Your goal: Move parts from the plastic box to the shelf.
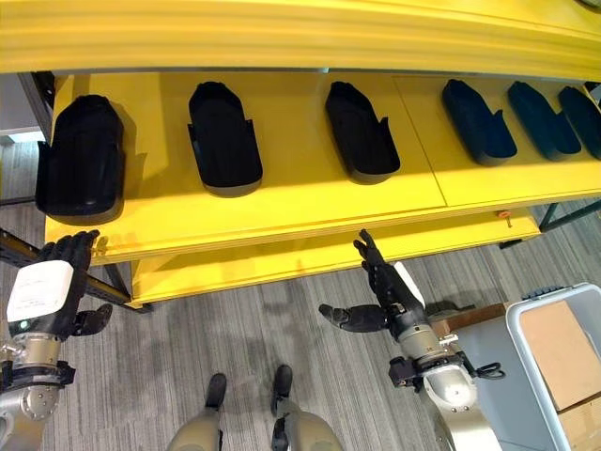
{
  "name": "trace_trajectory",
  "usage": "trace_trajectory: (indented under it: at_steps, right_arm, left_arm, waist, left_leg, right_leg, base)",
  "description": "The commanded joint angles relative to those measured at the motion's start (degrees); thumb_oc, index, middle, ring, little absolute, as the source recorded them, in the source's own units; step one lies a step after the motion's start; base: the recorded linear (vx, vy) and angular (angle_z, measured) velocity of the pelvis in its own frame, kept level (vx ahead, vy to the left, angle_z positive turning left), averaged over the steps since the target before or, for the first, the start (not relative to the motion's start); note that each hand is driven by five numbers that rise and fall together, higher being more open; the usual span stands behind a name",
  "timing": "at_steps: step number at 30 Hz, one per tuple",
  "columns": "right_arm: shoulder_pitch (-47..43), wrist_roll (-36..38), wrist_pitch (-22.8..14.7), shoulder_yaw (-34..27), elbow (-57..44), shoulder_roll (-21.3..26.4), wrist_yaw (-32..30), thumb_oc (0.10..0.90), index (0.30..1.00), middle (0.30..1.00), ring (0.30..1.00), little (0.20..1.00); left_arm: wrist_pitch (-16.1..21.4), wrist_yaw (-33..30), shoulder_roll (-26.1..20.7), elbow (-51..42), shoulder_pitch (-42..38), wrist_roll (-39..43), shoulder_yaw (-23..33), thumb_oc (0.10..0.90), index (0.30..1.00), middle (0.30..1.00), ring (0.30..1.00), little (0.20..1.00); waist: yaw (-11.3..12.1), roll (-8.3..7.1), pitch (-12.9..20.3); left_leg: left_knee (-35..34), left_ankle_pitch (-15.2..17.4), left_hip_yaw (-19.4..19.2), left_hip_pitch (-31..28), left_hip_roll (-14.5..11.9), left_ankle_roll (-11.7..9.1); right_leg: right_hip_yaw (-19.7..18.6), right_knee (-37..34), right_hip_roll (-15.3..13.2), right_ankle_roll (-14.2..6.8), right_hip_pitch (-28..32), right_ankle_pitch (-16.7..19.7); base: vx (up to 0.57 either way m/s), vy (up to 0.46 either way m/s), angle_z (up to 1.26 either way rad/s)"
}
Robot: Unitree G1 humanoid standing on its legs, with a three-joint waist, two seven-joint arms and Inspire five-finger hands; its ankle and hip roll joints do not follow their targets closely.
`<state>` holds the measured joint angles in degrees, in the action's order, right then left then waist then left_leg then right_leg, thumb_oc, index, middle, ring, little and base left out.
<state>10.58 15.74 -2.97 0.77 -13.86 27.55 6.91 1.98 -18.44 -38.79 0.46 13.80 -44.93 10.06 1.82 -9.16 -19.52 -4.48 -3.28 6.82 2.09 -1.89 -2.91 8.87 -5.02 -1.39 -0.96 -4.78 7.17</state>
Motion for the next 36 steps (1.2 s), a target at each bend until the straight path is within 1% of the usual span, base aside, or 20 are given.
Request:
trace_trajectory:
  at_steps: [1,7,12,20,28,36]
  right_arm:
    - [-4.5,-0.4,-7.2,-1.0,-6.3,1.9,-1.6,0.900,1.000,1.000,1.000,1.000]
    - [-5.1,-0.4,-7.7,-0.5,-6.2,2.0,-1.7,0.900,1.000,1.000,1.000,1.000]
    - [-5.0,-0.3,-8.5,-0.3,-6.4,2.2,-1.5,0.900,1.000,1.000,1.000,1.000]
    - [-4.8,-0.8,-9.2,-0.4,-7.1,2.5,-1.7,0.900,1.000,1.000,1.000,1.000]
    - [-4.8,-1.0,-9.3,-0.7,-7.4,2.4,-1.7,0.900,1.000,1.000,1.000,1.000]
    - [-4.7,-1.6,-9.1,-0.7,-7.9,2.2,-1.6,0.900,1.000,1.000,1.000,1.000]
  left_arm:
    - [0.4,-4.6,-6.1,-0.3,-4.3,-2.7,2.0,0.900,1.000,1.000,1.000,1.000]
    - [0.6,-4.5,-8.5,1.4,-5.2,-4.4,0.9,0.900,1.000,1.000,1.000,1.000]
    - [1.2,-4.3,-11.1,4.1,-5.8,-6.7,-1.1,0.900,1.000,1.000,1.000,1.000]
    - [0.9,-3.7,-13.5,8.0,-7.1,-8.3,-3.5,0.900,1.000,1.000,1.000,1.000]
    - [0.7,-3.2,-13.7,10.4,-8.1,-8.1,-4.4,0.900,1.000,1.000,1.000,1.000]
    - [-0.8,-3.0,-12.6,13.4,-8.7,-6.1,-3.6,0.900,1.000,1.000,1.000,1.000]
  waist:
    - [-0.6,-1.25,2.8]
    - [-0.8,-1.37,2.8]
    - [-1.0,-1.43,2.7]
    - [-1.3,-1.59,2.3]
    - [-1.4,-1.73,2.1]
    - [-1.5,-1.85,2.0]
  left_leg:
    - [0.3,3.2,-2.1,0.9,2.8,3.9]
    - [0.4,3.2,-2.3,1.0,2.9,3.9]
    - [0.6,3.3,-2.3,1.2,2.9,3.9]
    - [1.0,3.4,-2.5,1.5,3.0,4.1]
    - [1.2,3.5,-2.6,1.7,3.1,4.1]
    - [1.3,3.5,-3.0,1.8,3.1,4.1]
  right_leg:
    - [0.7,0.4,-2.6,-4.8,2.0,-3.8]
    - [0.6,0.4,-2.6,-4.8,1.7,-3.7]
    - [0.4,0.5,-2.7,-4.9,1.5,-3.6]
    - [0.1,0.8,-2.8,-5.0,1.0,-3.5]
    - [-0.1,1.0,-2.8,-4.9,0.8,-3.5]
    - [-0.4,1.0,-2.8,-4.9,0.6,-3.4]
  base:
    - [0.00,0.000,0.00]
    - [0.00,0.000,0.00]
    - [0.00,0.000,0.00]
    - [0.00,0.000,0.00]
    - [0.00,0.000,0.00]
    - [0.00,0.000,0.00]
